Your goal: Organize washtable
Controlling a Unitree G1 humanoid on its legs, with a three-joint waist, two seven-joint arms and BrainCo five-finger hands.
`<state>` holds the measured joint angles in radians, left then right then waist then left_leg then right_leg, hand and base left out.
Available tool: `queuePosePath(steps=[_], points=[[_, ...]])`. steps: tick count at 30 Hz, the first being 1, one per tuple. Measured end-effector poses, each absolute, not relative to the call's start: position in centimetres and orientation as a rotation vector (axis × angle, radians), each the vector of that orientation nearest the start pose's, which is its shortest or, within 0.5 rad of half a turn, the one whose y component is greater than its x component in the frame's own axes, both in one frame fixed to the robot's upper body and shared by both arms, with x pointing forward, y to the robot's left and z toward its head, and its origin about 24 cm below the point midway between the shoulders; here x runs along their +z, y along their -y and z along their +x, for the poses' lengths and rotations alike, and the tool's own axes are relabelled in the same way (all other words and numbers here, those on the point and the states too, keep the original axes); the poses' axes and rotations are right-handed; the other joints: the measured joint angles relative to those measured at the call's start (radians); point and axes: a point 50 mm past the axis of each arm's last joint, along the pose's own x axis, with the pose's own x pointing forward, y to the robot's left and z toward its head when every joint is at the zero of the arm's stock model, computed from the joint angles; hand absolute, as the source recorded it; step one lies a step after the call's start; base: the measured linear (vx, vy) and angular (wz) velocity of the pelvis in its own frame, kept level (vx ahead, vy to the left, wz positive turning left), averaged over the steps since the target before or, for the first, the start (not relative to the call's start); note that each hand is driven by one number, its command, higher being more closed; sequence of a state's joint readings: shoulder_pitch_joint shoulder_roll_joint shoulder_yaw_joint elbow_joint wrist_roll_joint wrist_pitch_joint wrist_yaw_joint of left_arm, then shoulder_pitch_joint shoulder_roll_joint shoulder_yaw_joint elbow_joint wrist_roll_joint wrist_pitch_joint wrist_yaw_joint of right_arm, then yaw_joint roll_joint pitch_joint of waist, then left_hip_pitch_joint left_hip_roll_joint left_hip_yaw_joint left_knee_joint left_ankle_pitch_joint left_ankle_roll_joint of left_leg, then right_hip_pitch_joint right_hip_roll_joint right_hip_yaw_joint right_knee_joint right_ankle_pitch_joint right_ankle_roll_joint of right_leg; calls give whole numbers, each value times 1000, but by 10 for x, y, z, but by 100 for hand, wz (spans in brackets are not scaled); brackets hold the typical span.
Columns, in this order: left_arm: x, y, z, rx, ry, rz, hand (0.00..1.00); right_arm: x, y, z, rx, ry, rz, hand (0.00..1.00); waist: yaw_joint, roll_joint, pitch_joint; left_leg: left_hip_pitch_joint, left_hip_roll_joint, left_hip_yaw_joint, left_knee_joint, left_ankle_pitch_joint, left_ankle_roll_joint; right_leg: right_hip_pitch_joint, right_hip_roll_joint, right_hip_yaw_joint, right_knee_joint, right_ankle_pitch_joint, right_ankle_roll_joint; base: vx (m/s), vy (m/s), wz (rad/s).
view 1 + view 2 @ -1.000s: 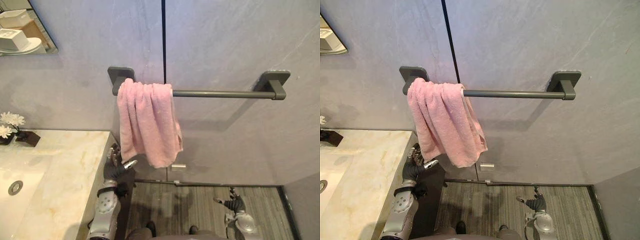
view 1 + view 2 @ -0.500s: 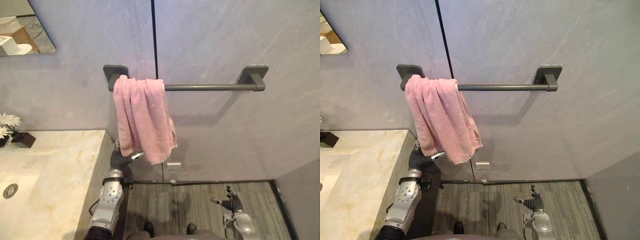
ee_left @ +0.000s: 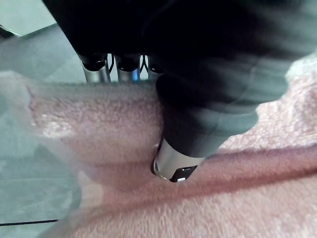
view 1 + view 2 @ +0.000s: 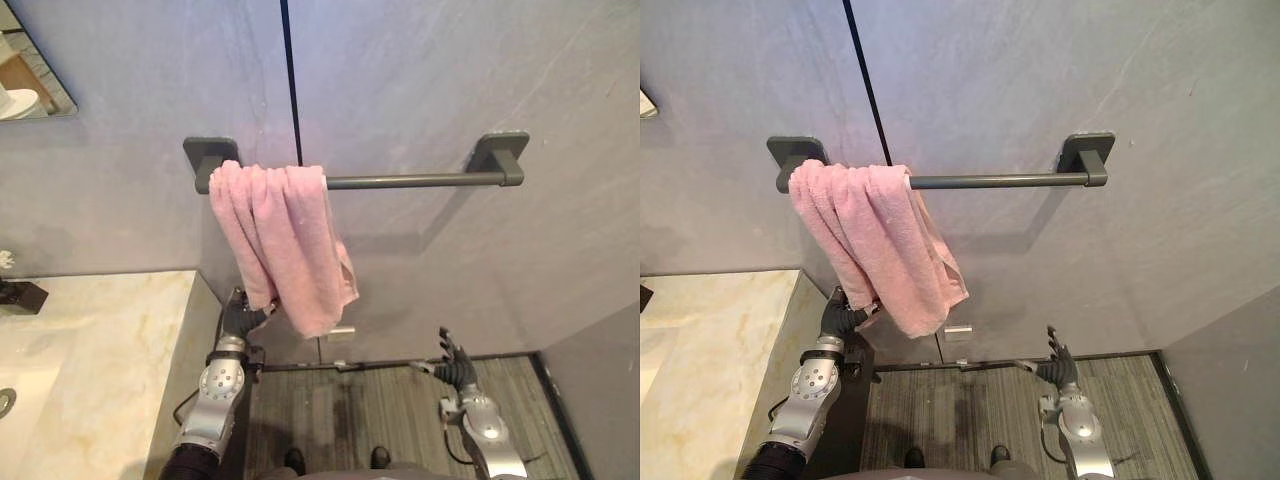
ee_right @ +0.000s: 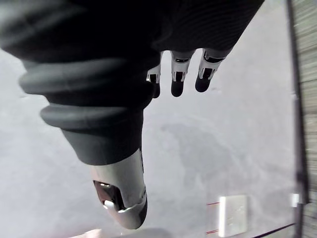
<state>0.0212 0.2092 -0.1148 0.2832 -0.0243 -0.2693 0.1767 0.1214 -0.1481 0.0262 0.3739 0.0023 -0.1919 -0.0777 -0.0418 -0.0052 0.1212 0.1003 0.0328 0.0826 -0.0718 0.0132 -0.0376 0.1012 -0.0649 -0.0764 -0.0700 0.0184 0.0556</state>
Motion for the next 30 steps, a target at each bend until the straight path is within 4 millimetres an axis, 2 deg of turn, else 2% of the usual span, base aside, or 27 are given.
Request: queuePosePath(steps=[6, 11, 17, 19, 23, 24, 27, 30], points=[[0, -180, 239, 76, -29, 188, 100, -6, 171, 230, 25, -78, -134, 0, 4, -1, -1, 0, 0, -2, 2, 0, 0, 0, 0, 0, 1, 3, 1, -38, -15, 0], [2, -177, 239, 70, -19, 181, 100, 16, 154, 241, 117, 26, -129, 0, 7, -4, -3, -8, 3, -4, 3, 0, 0, -2, -2, 10, 2, 5, 2, -43, -15, 0], [3, -167, 239, 36, -7, 171, 100, 38, 128, 252, 242, 130, -99, 0, 15, -5, -4, -28, 2, -8, 7, 0, 1, -19, -3, 8, 6, 5, 3, -3, -3, 1], [3, -162, 239, 28, -6, 159, 100, 41, 122, 254, 270, 139, -84, 0, 23, -5, -4, -28, 2, -9, 8, 0, 1, -19, -3, 7, 6, 5, 2, 0, 0, 0], [5, -155, 240, 21, 6, 139, 100, 47, 95, 256, 390, 166, -81, 0, 29, -5, -4, -35, 2, -19, 13, 0, 1, -18, -3, -3, 6, 5, 2, -22, -20, 7], [5, -153, 239, 19, 6, 139, 100, 48, 88, 257, 415, 171, -80, 100, 31, -5, -4, -36, 2, -21, 14, 1, 1, -18, -3, -4, 7, 4, 2, -39, -20, 7], [5, -150, 239, 12, 5, 133, 100, 47, 71, 261, 464, 165, -70, 100, 34, -6, -4, -37, 2, -25, 15, 2, 3, -18, -2, -6, 10, 4, 1, -48, -19, 3], [5, -149, 239, 15, 6, 130, 100, 46, 64, 262, 482, 156, -65, 100, 41, -8, -5, -37, 3, -26, 14, 3, 4, -19, -3, -6, 12, 4, 1, -42, -13, 1]])
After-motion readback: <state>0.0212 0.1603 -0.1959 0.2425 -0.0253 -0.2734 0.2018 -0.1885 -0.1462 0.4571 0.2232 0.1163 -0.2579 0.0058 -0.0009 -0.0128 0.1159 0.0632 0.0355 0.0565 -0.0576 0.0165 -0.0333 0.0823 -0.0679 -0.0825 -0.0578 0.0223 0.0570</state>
